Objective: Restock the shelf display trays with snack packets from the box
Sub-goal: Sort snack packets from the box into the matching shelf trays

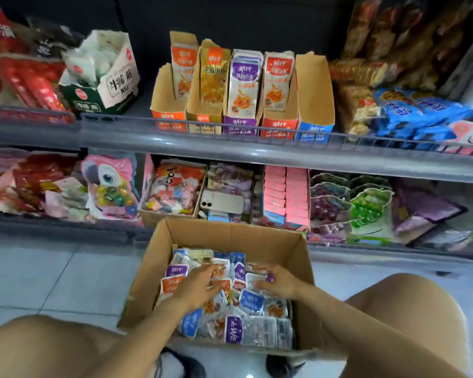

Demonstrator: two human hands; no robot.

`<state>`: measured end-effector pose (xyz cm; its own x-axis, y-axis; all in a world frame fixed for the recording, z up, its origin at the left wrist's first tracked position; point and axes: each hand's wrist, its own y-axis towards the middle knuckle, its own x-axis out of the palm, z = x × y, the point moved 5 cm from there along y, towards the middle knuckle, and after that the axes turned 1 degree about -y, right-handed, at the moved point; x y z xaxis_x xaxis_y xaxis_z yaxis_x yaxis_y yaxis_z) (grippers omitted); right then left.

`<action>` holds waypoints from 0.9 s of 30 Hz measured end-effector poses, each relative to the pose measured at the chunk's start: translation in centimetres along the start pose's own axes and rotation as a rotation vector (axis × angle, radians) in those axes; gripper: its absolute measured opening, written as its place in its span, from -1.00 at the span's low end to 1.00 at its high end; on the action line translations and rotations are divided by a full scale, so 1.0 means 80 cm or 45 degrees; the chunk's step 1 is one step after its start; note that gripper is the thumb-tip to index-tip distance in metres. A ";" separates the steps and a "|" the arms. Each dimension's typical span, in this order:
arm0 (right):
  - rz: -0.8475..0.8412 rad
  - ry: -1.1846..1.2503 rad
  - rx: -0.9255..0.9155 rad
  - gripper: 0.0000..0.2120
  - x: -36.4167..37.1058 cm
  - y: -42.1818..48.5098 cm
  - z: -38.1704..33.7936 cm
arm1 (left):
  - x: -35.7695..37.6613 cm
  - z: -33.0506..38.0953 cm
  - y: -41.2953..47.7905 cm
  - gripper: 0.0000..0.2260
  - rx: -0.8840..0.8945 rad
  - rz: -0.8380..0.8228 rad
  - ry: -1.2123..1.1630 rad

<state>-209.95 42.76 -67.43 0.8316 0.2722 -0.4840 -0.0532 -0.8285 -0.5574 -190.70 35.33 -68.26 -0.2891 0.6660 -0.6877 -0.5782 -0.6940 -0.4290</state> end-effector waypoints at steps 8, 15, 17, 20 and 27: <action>-0.177 -0.150 0.258 -0.22 0.071 0.020 0.052 | 0.044 -0.050 0.007 -0.36 -0.118 -0.215 -0.089; -0.136 -0.164 0.186 -0.38 0.076 0.025 0.071 | 0.057 -0.066 0.016 -0.42 -0.237 -0.273 -0.044; -0.211 -0.151 0.217 -0.25 0.082 0.023 0.073 | 0.058 -0.068 0.018 -0.48 -0.226 -0.273 0.053; -0.236 -0.222 0.213 -0.05 0.086 0.023 0.074 | 0.055 -0.066 0.019 -0.66 -0.196 -0.252 0.098; 0.035 0.248 0.186 -0.58 0.050 0.027 0.058 | 0.023 -0.046 0.018 -0.80 -0.136 0.071 -0.408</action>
<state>-209.28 44.32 -73.68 0.9190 0.1393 -0.3688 -0.1448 -0.7507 -0.6445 -189.24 34.58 -72.32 -0.5529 0.6666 -0.5000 -0.4766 -0.7452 -0.4664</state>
